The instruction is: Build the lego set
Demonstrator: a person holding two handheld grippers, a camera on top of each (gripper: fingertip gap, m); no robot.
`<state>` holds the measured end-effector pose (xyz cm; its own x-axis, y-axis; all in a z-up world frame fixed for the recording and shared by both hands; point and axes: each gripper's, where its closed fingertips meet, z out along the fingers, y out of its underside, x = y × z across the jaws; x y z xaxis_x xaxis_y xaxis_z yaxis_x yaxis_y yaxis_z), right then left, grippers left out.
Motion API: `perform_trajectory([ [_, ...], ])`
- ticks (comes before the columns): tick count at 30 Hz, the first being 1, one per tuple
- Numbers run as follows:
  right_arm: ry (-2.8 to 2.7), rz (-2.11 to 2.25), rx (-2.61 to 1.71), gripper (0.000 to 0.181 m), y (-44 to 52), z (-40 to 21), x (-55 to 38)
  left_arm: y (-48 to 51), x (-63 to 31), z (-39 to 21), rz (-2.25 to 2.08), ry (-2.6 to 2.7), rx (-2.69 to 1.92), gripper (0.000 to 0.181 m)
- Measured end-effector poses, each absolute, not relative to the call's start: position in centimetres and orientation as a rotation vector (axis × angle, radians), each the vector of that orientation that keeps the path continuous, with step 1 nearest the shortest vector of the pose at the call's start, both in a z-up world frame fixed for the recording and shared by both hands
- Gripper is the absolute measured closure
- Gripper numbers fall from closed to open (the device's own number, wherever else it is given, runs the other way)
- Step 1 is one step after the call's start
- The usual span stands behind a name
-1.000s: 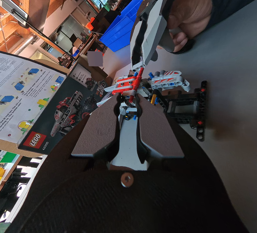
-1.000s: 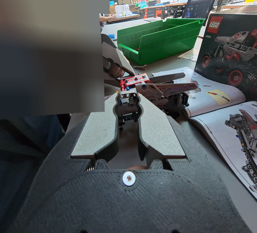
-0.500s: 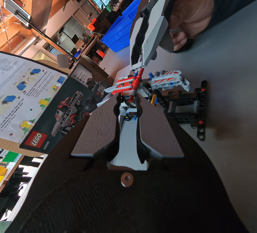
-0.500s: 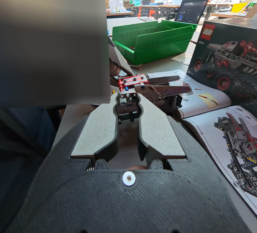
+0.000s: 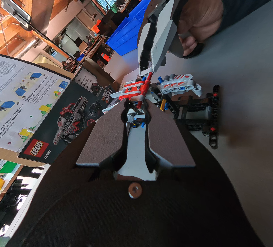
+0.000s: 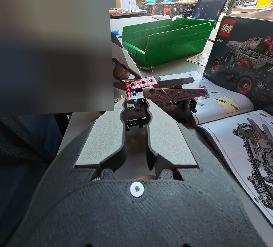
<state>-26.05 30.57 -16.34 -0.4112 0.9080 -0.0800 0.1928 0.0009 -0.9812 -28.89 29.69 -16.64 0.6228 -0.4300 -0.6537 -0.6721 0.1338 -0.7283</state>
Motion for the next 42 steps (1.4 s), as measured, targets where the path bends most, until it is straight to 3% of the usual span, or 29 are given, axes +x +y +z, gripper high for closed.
perform_trajectory([
  [22, -1.646, 1.343, -1.078, 0.161, 30.27, -16.32, -26.52, 29.91, -29.04, -16.77, 0.360, 1.002, -1.472, 0.167],
  [42, -1.796, 1.505, -1.154, 0.161, 30.47, -15.99, -26.47, 30.13, -29.10, -16.60, 0.405, 1.027, -1.444, 0.167],
])
